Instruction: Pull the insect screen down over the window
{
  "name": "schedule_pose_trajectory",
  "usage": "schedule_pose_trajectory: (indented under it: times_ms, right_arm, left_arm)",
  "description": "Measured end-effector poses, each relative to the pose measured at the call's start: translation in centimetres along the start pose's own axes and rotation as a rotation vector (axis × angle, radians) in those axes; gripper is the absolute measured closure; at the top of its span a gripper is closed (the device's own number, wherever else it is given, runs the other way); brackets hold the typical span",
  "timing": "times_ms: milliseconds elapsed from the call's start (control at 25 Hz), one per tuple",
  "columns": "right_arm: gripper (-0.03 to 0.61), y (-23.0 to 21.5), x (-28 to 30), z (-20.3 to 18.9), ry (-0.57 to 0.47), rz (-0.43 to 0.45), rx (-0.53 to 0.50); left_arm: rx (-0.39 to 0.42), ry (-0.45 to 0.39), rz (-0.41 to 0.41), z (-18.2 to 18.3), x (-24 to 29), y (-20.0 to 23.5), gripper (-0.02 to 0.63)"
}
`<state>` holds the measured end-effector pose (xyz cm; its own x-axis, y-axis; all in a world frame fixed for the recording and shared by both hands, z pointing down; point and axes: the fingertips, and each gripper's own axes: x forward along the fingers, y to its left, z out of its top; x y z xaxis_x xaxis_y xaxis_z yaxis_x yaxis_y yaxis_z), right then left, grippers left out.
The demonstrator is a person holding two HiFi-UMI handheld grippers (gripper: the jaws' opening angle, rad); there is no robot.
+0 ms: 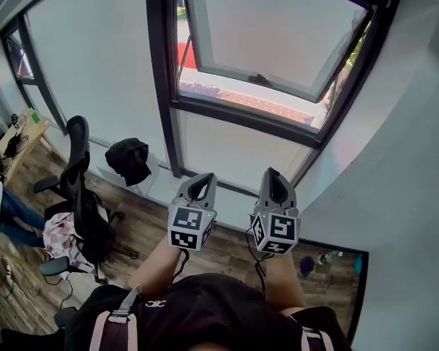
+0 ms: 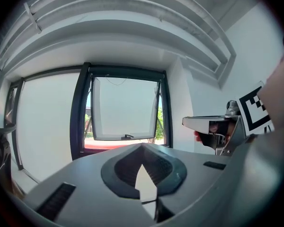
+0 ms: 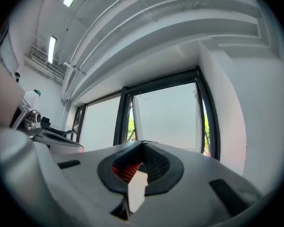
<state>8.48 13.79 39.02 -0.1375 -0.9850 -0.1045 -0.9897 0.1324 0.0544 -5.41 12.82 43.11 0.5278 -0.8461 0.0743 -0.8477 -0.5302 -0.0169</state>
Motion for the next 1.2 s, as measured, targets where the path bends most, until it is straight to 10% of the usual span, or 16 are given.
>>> schedule_pose_trajectory:
  times_ms: [680, 1200]
  right_arm:
    - [0.575, 1.6, 3.8, -1.6, 0.027, -0.032, 0.015]
    - [0.575, -5.5, 16.9, -3.0, 0.001, 0.008, 0.124]
  left_arm:
    - [-0.019, 0.022, -0.004, -2.8, 1.0, 6.0, 0.601]
    - [-0.091, 0.061, 0.023, -3.2, 14.5, 10.0, 0.601]
